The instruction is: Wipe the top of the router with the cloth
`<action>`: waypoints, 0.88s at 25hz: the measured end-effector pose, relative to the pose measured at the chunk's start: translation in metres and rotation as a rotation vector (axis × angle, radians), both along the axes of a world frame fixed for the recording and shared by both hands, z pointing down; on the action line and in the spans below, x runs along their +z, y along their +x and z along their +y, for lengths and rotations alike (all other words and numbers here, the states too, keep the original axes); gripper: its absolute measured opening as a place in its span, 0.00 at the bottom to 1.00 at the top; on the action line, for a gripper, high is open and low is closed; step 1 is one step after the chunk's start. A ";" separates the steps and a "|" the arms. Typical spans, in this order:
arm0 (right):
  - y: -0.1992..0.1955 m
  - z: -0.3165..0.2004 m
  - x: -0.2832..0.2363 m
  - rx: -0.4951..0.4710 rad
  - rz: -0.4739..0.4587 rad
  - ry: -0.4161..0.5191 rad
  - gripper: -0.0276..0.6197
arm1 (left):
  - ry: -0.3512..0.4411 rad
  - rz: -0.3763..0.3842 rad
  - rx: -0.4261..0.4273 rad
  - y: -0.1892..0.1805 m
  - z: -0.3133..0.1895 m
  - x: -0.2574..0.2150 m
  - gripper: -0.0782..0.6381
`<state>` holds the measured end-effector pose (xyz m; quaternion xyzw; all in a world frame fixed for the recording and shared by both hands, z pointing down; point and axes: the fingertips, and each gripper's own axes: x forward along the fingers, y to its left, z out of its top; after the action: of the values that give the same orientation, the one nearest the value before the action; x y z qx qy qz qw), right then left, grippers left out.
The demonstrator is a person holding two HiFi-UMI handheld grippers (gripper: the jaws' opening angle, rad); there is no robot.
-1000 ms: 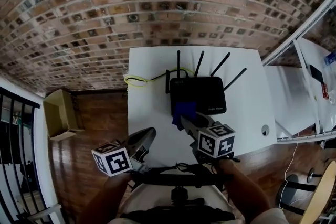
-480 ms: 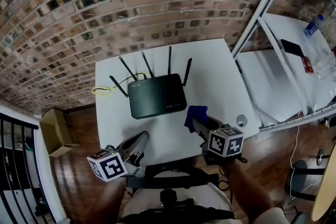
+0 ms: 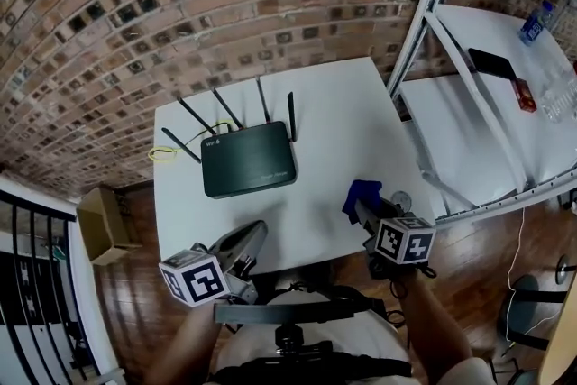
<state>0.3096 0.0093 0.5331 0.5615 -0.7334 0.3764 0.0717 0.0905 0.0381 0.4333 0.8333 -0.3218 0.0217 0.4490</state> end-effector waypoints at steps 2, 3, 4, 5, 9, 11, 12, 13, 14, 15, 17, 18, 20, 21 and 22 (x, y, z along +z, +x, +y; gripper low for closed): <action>0.013 0.003 0.007 -0.013 0.015 -0.011 0.27 | -0.003 0.000 -0.011 0.011 0.004 0.004 0.14; 0.018 0.004 0.011 -0.021 0.027 -0.017 0.27 | -0.006 0.000 -0.017 0.016 0.006 0.006 0.14; 0.022 0.005 0.015 -0.030 0.043 -0.023 0.28 | -0.009 0.002 -0.024 0.019 0.008 0.007 0.14; 0.026 0.005 0.019 -0.037 0.060 -0.029 0.30 | -0.012 0.004 -0.031 0.022 0.011 0.009 0.14; 0.041 0.003 0.032 -0.037 0.109 -0.054 0.35 | -0.019 0.002 -0.046 0.031 0.017 0.010 0.15; 0.047 0.001 0.037 -0.031 0.105 -0.068 0.35 | -0.016 -0.002 -0.048 0.034 0.017 0.008 0.14; 0.049 0.001 0.040 -0.028 0.099 -0.075 0.35 | -0.015 -0.004 -0.050 0.035 0.017 0.006 0.14; 0.051 0.001 0.041 -0.025 0.093 -0.080 0.35 | -0.014 -0.006 -0.051 0.036 0.017 0.005 0.14; 0.052 0.001 0.041 -0.022 0.088 -0.083 0.35 | -0.013 -0.006 -0.052 0.036 0.017 0.004 0.14; 0.053 0.001 0.041 -0.019 0.082 -0.085 0.35 | -0.012 -0.007 -0.053 0.036 0.017 0.003 0.14; 0.053 0.000 0.041 -0.015 0.072 -0.085 0.35 | -0.009 -0.007 -0.057 0.034 0.017 0.002 0.14; 0.052 -0.002 0.042 -0.014 0.067 -0.085 0.35 | -0.008 -0.009 -0.060 0.033 0.016 0.001 0.14; 0.051 -0.004 0.042 -0.013 0.063 -0.084 0.35 | -0.006 -0.012 -0.068 0.029 0.015 0.001 0.14; 0.050 -0.005 0.042 -0.012 0.064 -0.083 0.35 | -0.006 -0.014 -0.071 0.027 0.015 0.003 0.14; 0.050 -0.005 0.042 -0.010 0.068 -0.082 0.35 | -0.008 -0.014 -0.073 0.025 0.015 0.005 0.14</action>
<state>0.3592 0.0039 0.5752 0.5668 -0.7174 0.3864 0.1214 0.1153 0.0529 0.4379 0.8189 -0.3551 0.0125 0.4506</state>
